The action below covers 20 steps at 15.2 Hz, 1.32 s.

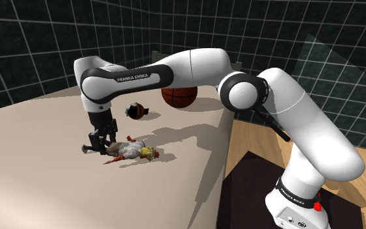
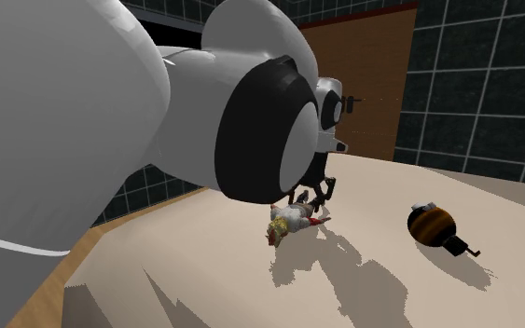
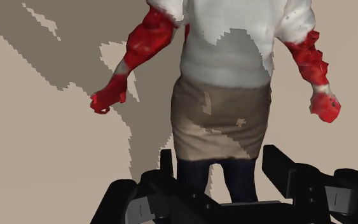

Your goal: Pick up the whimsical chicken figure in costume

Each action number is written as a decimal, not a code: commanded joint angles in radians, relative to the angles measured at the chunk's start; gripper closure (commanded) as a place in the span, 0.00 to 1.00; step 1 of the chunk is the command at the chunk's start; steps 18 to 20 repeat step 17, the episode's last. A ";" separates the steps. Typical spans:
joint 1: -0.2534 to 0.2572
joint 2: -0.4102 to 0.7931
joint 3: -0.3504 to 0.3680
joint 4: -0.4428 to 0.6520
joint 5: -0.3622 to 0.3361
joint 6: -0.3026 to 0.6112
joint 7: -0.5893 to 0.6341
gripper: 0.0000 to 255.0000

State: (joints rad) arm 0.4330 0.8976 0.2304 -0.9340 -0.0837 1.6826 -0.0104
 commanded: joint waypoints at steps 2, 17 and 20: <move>0.002 -0.001 0.000 0.023 0.000 -0.026 0.000 1.00; 0.040 0.077 -0.005 0.346 -0.004 -0.266 0.000 1.00; 0.040 0.077 -0.005 0.346 -0.004 -0.266 0.000 1.00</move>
